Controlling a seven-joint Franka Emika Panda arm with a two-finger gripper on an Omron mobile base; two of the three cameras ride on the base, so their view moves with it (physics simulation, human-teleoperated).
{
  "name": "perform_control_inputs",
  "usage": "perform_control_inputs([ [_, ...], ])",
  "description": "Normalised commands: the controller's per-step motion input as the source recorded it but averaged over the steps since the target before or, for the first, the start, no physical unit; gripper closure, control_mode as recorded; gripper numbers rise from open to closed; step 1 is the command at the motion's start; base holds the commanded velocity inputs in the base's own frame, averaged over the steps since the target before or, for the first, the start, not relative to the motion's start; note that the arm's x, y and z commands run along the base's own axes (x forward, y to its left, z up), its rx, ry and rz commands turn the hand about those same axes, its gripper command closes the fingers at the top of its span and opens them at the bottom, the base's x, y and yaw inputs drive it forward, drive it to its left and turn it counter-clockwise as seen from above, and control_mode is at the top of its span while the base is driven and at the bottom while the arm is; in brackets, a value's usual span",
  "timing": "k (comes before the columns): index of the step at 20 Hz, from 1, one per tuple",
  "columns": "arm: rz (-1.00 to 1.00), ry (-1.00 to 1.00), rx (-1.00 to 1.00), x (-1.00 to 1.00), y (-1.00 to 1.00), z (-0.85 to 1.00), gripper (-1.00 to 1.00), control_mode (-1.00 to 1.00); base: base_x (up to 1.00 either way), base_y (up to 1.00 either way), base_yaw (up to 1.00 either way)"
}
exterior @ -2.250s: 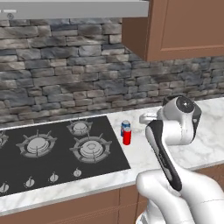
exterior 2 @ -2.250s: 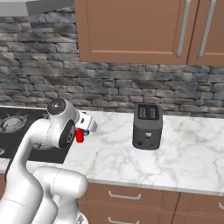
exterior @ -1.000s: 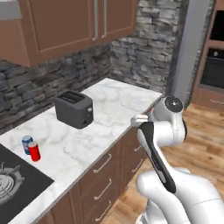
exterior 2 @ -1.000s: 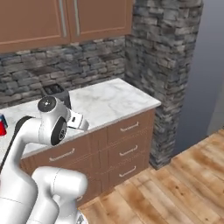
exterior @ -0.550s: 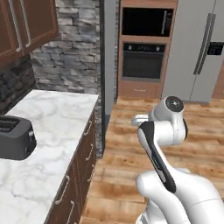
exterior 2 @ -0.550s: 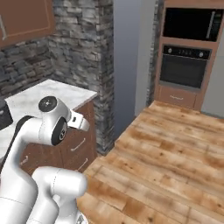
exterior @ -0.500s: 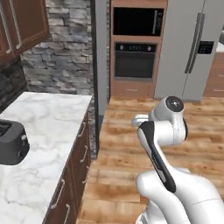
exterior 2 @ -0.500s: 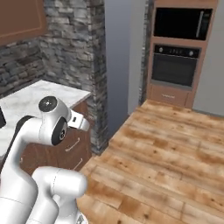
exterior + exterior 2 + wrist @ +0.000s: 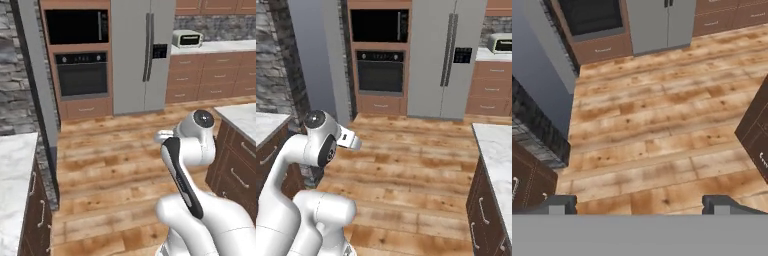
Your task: Four empty soda cans are scattered around the kitchen. Gather all the cans and cluster them next to the stove for recycling.
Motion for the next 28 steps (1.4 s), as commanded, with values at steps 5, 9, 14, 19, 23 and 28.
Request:
perform_control_inputs([
  [5, 0.00, 0.00, 0.00, 0.00, 0.00, 0.00, -1.00, 1.00, 1.00, -0.16, -0.26],
  [9, 0.00, 0.00, 0.00, 0.00, 0.00, 0.00, -1.00, 1.00, 1.00, -0.11, -0.24],
  [14, 0.00, 0.00, 0.00, 0.00, 0.00, 0.00, -1.00, 1.00, 1.00, -0.29, -0.20],
  [19, 0.00, 0.00, 0.00, 0.00, 0.00, 0.00, -1.00, 1.00, 1.00, -0.34, -0.21],
  [23, 0.00, 0.00, 0.00, 0.00, 0.00, 0.00, -1.00, 1.00, 1.00, -0.30, -0.30],
  [28, 0.00, 0.00, 0.00, 0.00, 0.00, 0.00, -1.00, 1.00, 0.61, -0.22, -0.53],
])
